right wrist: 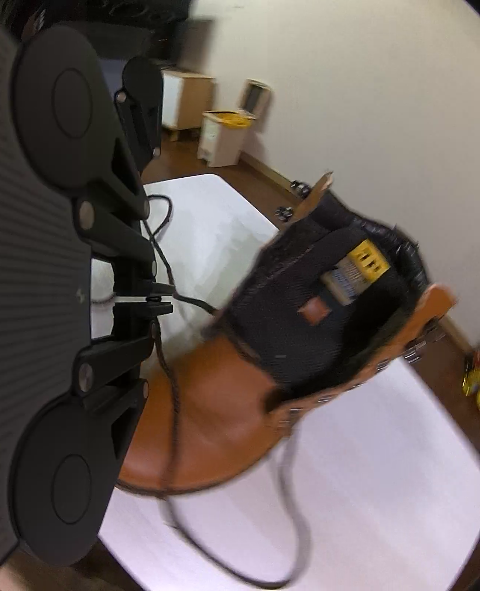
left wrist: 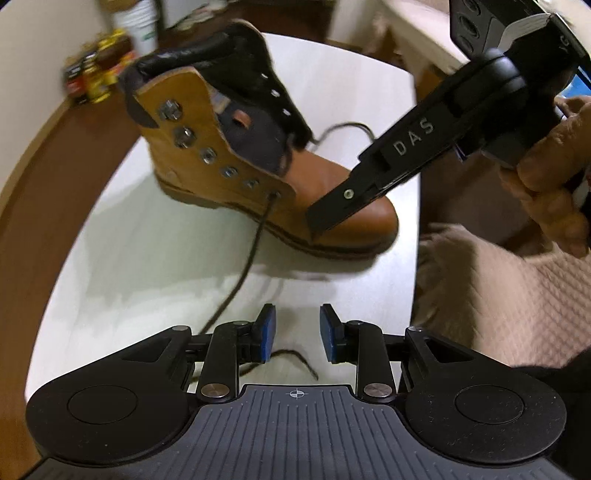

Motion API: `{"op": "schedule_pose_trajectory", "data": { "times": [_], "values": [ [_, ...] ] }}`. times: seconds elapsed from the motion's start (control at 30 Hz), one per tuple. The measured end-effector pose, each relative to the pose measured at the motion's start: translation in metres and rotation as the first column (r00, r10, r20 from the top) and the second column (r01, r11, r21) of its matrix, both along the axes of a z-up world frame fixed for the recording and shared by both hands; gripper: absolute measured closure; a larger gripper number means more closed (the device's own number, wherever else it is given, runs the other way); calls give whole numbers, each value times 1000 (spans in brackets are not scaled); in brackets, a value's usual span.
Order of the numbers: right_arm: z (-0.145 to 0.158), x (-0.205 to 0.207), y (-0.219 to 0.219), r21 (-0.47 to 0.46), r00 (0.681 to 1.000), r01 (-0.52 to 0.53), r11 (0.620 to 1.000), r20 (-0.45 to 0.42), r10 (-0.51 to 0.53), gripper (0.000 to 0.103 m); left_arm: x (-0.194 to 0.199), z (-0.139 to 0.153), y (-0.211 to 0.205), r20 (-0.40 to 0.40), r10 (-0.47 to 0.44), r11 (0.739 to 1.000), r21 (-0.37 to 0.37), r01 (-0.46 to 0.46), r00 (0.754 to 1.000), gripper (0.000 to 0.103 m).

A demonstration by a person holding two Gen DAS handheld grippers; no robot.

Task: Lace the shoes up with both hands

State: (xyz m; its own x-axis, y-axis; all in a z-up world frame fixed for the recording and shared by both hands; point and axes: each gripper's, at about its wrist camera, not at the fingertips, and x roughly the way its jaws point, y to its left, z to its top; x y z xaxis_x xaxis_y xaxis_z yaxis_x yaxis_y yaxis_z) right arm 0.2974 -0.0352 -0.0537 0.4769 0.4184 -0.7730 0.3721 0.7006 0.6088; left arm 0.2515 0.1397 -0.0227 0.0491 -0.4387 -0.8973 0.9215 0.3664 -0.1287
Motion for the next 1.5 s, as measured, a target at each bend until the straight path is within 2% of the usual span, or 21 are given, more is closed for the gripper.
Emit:
{"op": "schedule_pose_trajectory", "data": {
  "times": [0.1, 0.17, 0.27, 0.4, 0.6, 0.73, 0.87, 0.97, 1.1, 1.3, 1.4, 1.43, 1.5],
  "values": [
    [-15, -20, 11, 87, 985, 170, 982, -13, -170, 99, -2, -10, 4, 0, -56, 998, -15, 56, 998, 75],
    [-29, -33, 17, 162, 959, 283, 945, -34, -282, 96, -4, -18, 7, -6, -91, 996, -24, 91, 996, 74],
    [-45, -48, 23, 245, 926, 376, 894, -64, -372, 92, -4, -26, 10, -19, -101, 994, -31, 100, 995, 74],
    [-57, -62, 27, 266, 910, 414, 871, -90, -405, 89, -3, -36, 13, -26, -92, 996, -21, 91, 995, 75],
    [-70, -78, 28, 359, 903, 429, 829, -131, -410, 80, 2, -43, 14, -41, -75, 997, -35, 74, 996, 75],
    [-66, -82, 35, 304, 916, 402, 864, -133, -379, 80, 2, -46, 15, -33, -72, 997, -27, 71, 997, 75],
    [-62, -101, 31, 260, 888, 459, 850, -128, -441, 80, -1, -48, 11, -39, -66, 997, -33, 64, 997, 76],
    [-55, -111, 24, 139, 877, 480, 866, -105, -469, 81, -3, -47, 2, -32, -71, 997, -41, 70, 997, 76],
    [-57, -99, 27, 26, 910, 414, 910, -56, -412, 81, -4, -48, 1, -32, -73, 997, -40, 72, 997, 76],
    [-78, -78, 32, -42, 920, 389, 921, -29, -390, 81, -9, -54, 5, -31, -77, 997, -16, 77, 997, 76],
    [-84, -76, 34, -36, 911, 411, 911, -28, -412, 81, -10, -55, 9, -27, -72, 997, -11, 72, 997, 76],
    [-86, -76, 34, -34, 906, 421, 906, -31, -422, 86, -10, -55, 10, -30, -73, 997, -12, 73, 997, 76],
    [-91, -78, 33, -10, 893, 450, 893, -22, -450, 86, -10, -56, 10, -29, -70, 998, -9, 70, 997, 76]
  ]
}}
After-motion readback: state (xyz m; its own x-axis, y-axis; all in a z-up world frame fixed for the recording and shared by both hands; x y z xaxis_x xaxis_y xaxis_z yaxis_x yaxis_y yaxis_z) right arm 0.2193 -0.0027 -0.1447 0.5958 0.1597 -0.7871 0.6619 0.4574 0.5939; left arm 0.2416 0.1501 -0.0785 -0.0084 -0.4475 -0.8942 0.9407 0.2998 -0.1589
